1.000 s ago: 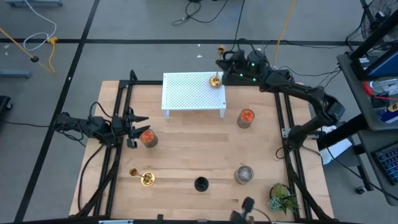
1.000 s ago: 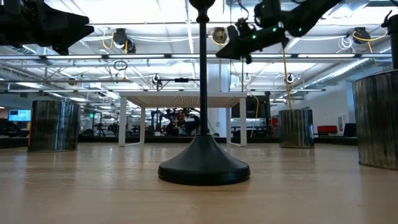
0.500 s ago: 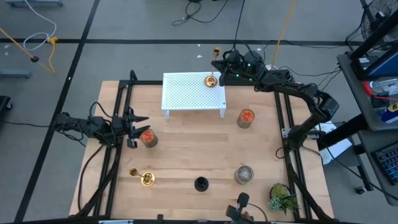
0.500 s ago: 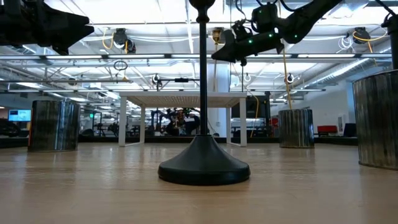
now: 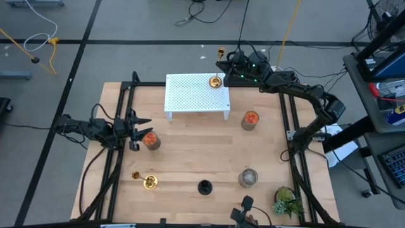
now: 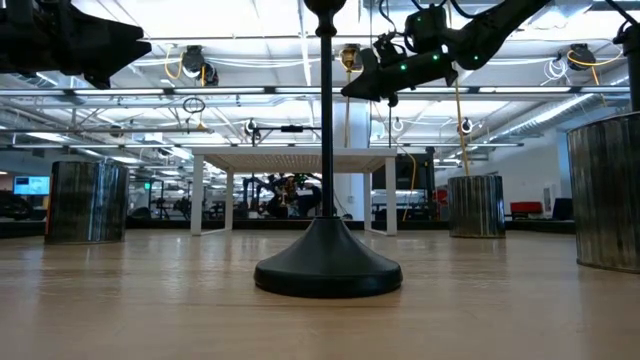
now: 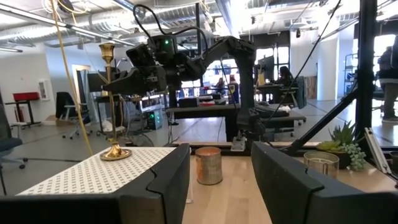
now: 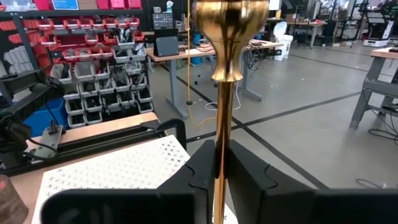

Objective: Pick & Place candle stick holders
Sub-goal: Put the top gold candleholder on the shelf, then put the black candleholder on the shelf

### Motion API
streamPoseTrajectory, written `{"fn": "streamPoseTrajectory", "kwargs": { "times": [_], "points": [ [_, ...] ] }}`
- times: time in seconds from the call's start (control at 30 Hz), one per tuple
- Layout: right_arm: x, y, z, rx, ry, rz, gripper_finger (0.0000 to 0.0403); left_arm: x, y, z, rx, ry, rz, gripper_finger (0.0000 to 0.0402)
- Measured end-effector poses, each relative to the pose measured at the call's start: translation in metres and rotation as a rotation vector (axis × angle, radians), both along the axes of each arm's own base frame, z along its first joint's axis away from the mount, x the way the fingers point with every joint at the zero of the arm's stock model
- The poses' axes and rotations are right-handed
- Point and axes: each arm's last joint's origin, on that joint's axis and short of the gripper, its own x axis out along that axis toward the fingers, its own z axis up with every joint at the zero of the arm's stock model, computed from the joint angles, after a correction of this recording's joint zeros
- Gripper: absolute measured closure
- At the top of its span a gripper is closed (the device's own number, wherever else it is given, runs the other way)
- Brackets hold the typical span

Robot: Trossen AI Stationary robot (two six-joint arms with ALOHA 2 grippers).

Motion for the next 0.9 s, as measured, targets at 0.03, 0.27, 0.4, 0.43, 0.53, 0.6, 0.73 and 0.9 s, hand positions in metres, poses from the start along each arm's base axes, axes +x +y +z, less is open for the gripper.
{"fn": "streamPoseTrajectory", "kwargs": {
  "times": [0.03, 0.27, 0.4, 0.43, 0.53, 0.6, 0.73, 0.9],
  "points": [
    [0.000, 0.000, 0.000, 0.000, 0.000, 0.000, 0.0364, 0.000, 0.000, 0.000, -0.005, 0.000, -0.002, 0.0222],
    [0.000, 0.000, -0.001, 0.004, 0.005, 0.000, 0.0331, 0.001, 0.000, -0.004, -0.021, 0.030, -0.008, 0.0222],
    [0.000, 0.000, -0.001, 0.005, 0.005, 0.000, 0.0315, 0.001, 0.000, -0.004, -0.035, 0.029, -0.012, 0.0222],
    [0.000, 0.000, -0.001, 0.005, 0.005, 0.000, 0.0310, 0.001, 0.000, -0.004, -0.036, 0.028, -0.011, 0.0222],
    [0.000, 0.000, -0.002, 0.014, 0.016, 0.000, 0.0293, 0.001, 0.000, -0.004, -0.036, 0.028, -0.011, 0.0222],
    [0.000, 0.000, -0.005, 0.032, 0.040, 0.000, 0.0279, 0.001, 0.000, -0.004, -0.037, 0.028, -0.012, 0.0222],
    [-0.002, 0.001, -0.012, 0.068, 0.108, 0.002, 0.0252, 0.001, 0.000, -0.004, -0.078, 0.029, -0.022, 0.0222],
    [-0.002, 0.006, -0.012, 0.057, 0.140, 0.021, 0.0233, 0.002, -0.001, -0.012, -0.088, 0.104, -0.025, 0.0222]
  ]
}}
